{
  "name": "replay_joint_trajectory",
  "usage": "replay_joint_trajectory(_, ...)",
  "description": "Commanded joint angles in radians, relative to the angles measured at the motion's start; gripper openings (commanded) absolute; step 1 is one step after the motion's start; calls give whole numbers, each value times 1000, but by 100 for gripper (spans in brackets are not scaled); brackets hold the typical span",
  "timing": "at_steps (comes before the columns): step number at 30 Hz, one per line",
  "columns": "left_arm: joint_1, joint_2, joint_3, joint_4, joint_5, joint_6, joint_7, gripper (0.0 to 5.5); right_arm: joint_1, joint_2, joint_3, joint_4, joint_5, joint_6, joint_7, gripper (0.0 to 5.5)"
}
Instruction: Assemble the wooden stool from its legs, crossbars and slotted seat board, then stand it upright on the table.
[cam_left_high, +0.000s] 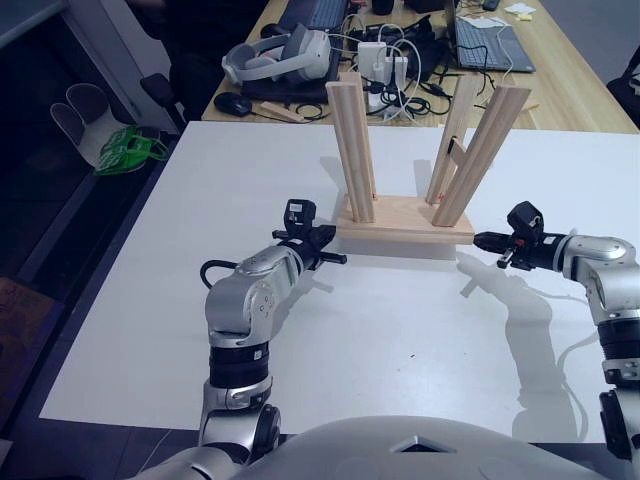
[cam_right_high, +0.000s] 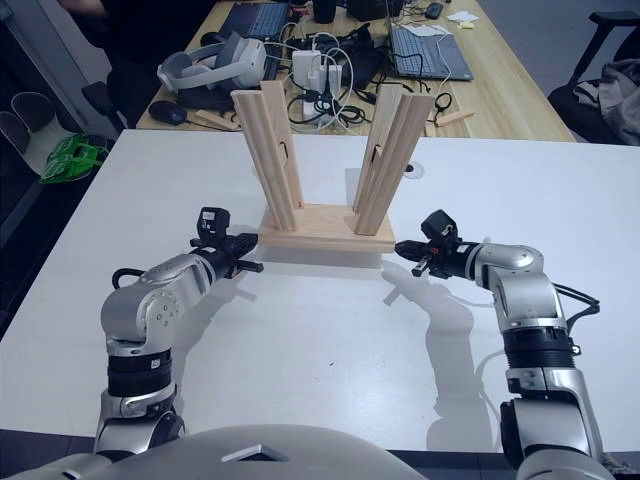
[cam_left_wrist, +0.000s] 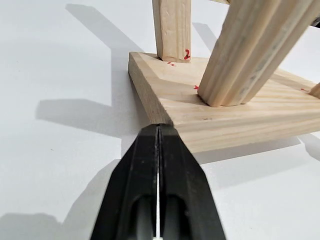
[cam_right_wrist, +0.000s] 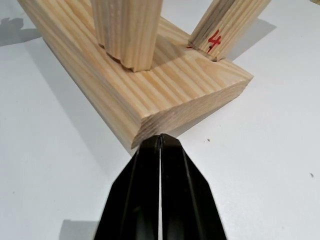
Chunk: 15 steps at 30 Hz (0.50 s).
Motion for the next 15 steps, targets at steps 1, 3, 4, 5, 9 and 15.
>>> replay_joint_trajectory(1,-29,-65,-38,-28,-104,-15,-69,4,-21,68,15,-76,93,-2,45,0)
replay_joint_trajectory(3,-26,-73,-29,-27,-116,-23,-71,4,-23,73,11,-77,98,5,40,0)
replay_joint_trajectory(4,-25,-75,-26,-32,-124,-25,-71,4,-24,76,8,-82,104,13,37,0)
replay_joint_trajectory(5,-23,-76,-25,-36,-129,-27,-71,4,-25,79,2,-92,114,26,33,0)
replay_joint_trajectory(9,-24,-74,-20,-40,-139,-34,-64,4,-33,95,-19,-125,142,66,22,0)
replay_joint_trajectory(15,-28,-87,-5,-58,-172,-48,-76,4,-36,114,-48,-139,167,101,9,0)
